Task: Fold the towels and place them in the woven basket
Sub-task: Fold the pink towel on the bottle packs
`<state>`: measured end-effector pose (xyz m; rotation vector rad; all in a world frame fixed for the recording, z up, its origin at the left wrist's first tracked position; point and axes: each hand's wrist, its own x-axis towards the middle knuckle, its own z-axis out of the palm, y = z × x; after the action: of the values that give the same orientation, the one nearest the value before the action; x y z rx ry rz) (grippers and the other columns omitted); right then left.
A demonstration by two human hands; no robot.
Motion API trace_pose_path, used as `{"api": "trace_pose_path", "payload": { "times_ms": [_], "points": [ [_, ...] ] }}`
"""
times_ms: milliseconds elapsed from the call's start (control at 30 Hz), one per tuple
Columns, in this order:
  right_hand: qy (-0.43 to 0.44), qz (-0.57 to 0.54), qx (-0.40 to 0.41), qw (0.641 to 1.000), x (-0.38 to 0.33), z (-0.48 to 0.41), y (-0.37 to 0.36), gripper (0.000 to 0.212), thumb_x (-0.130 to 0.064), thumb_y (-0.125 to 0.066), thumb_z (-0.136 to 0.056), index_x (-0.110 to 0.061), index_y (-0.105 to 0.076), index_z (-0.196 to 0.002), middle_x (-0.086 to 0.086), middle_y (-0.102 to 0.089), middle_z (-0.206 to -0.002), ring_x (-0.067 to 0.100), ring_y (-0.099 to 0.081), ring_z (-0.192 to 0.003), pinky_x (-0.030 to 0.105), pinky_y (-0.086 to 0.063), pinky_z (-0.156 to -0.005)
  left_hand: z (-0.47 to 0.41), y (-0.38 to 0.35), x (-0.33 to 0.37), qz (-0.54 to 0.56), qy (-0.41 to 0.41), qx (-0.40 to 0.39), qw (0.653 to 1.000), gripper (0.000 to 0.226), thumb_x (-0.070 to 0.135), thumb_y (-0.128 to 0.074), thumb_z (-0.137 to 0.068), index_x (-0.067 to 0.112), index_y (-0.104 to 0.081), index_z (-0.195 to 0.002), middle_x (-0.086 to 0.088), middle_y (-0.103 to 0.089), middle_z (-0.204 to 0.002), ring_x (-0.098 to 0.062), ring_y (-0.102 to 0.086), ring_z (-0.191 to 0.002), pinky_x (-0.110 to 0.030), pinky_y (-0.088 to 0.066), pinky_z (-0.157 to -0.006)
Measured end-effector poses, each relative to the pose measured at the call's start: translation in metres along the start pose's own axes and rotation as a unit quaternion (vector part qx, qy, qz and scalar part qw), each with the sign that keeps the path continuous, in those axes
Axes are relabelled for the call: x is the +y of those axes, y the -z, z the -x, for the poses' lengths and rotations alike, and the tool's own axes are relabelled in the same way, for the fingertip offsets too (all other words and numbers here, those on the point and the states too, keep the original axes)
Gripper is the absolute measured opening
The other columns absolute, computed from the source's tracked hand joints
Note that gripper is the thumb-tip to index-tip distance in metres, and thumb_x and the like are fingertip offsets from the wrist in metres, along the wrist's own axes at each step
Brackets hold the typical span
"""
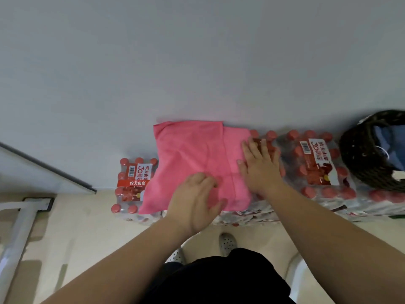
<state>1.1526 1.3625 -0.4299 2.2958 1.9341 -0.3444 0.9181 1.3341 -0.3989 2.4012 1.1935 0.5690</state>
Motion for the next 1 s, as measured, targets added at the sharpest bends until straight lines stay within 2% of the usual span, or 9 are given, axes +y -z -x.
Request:
{"api": "trace_pose_path", "payload": {
  "times_ms": [67,167,233,333,400,500,700,867,1000],
  "points": [
    [0.037,0.009,0.005,0.999,0.007,-0.004,0.002,0.064,-0.05,-0.019,-0.103,-0.026,-0.003,-0.159,-0.007,0.005,-0.167,0.029,0.011,-0.153,0.065,0.005,-0.117,-0.008,-0.018,0.015,-0.066,-0.06,-0.044,0.995,0.047,0.052,-0.072,-0.068,0.024,-0.063,-0.104,0.002,-0.058,-0.094,-0.024,-0.058,-0.082,-0.031,-0.047,-0.069],
    [0.076,0.012,-0.005,0.997,0.016,-0.012,0.002,0.063,-0.052,-0.015,-0.103,-0.028,0.002,-0.159,-0.011,0.007,-0.166,0.025,0.016,-0.152,0.06,0.013,-0.118,-0.016,-0.042,0.031,-0.161,-0.118,-0.088,0.976,0.056,0.049,-0.075,-0.056,0.025,-0.061,-0.104,0.001,-0.055,-0.096,-0.022,-0.047,-0.089,-0.034,-0.043,-0.071],
    [0.089,0.013,-0.014,0.996,0.023,-0.016,0.001,0.064,-0.053,-0.011,-0.102,-0.029,0.007,-0.158,-0.012,0.011,-0.166,0.023,0.018,-0.152,0.059,0.015,-0.118,-0.018,-0.056,0.037,-0.202,-0.132,-0.089,0.966,0.059,0.04,-0.075,-0.056,0.021,-0.061,-0.11,-0.001,-0.056,-0.101,-0.023,-0.044,-0.092,-0.037,-0.038,-0.076],
    [0.107,0.016,-0.027,0.994,0.031,-0.022,0.001,0.065,-0.054,-0.011,-0.102,-0.03,0.01,-0.158,-0.013,0.015,-0.165,0.024,0.02,-0.151,0.059,0.016,-0.117,-0.017,-0.073,0.04,-0.232,-0.127,-0.049,0.963,0.056,0.027,-0.072,-0.067,0.013,-0.06,-0.12,-0.005,-0.059,-0.107,-0.028,-0.049,-0.095,-0.04,-0.04,-0.081],
    [0.118,0.021,-0.038,0.992,0.034,-0.026,0.002,0.066,-0.056,-0.011,-0.101,-0.029,0.011,-0.157,-0.013,0.017,-0.164,0.025,0.022,-0.151,0.06,0.016,-0.117,-0.018,-0.08,0.04,-0.238,-0.135,-0.017,0.962,0.045,0.019,-0.069,-0.074,0.011,-0.063,-0.118,-0.006,-0.062,-0.104,-0.029,-0.052,-0.093,-0.04,-0.039,-0.081],
    [0.143,0.019,-0.037,0.989,0.039,-0.03,0.002,0.067,-0.057,-0.01,-0.1,-0.029,0.01,-0.158,-0.012,0.017,-0.165,0.026,0.022,-0.15,0.062,0.016,-0.116,-0.022,-0.083,0.038,-0.234,-0.146,0.015,0.961,0.029,0.019,-0.069,-0.08,0.011,-0.068,-0.107,-0.006,-0.065,-0.097,-0.027,-0.054,-0.084,-0.039,-0.038,-0.078],
    [0.173,0.012,-0.031,0.984,0.046,-0.03,0.004,0.068,-0.058,-0.011,-0.1,-0.028,0.008,-0.158,-0.011,0.017,-0.165,0.028,0.022,-0.15,0.065,0.014,-0.115,-0.022,-0.079,0.047,-0.201,-0.122,0.016,0.972,0.003,0.019,-0.072,-0.081,0.018,-0.069,-0.081,-0.002,-0.068,-0.095,-0.026,-0.058,-0.076,-0.037,-0.043,-0.072],
    [0.187,0.021,-0.029,0.982,0.05,-0.033,0.006,0.069,-0.059,-0.014,-0.1,-0.029,0.007,-0.158,-0.011,0.015,-0.165,0.028,0.022,-0.15,0.065,0.017,-0.114,-0.034,-0.082,0.071,-0.16,-0.067,0.029,0.984,0.011,0.019,-0.07,-0.083,0.016,-0.066,-0.073,0.001,-0.063,-0.08,-0.025,-0.056,-0.074,-0.041,-0.043,-0.069],
    [0.196,0.035,-0.046,0.979,0.064,-0.046,0.017,0.069,-0.06,-0.016,-0.1,-0.03,0.008,-0.158,-0.012,0.018,-0.164,0.028,0.021,-0.15,0.066,0.013,-0.115,-0.051,-0.085,0.088,-0.128,-0.014,-0.012,0.992,0.026,0.037,-0.057,-0.089,0.019,-0.068,-0.074,0.004,-0.064,-0.08,-0.023,-0.058,-0.08,-0.036,-0.042,-0.075]
  ]
}}
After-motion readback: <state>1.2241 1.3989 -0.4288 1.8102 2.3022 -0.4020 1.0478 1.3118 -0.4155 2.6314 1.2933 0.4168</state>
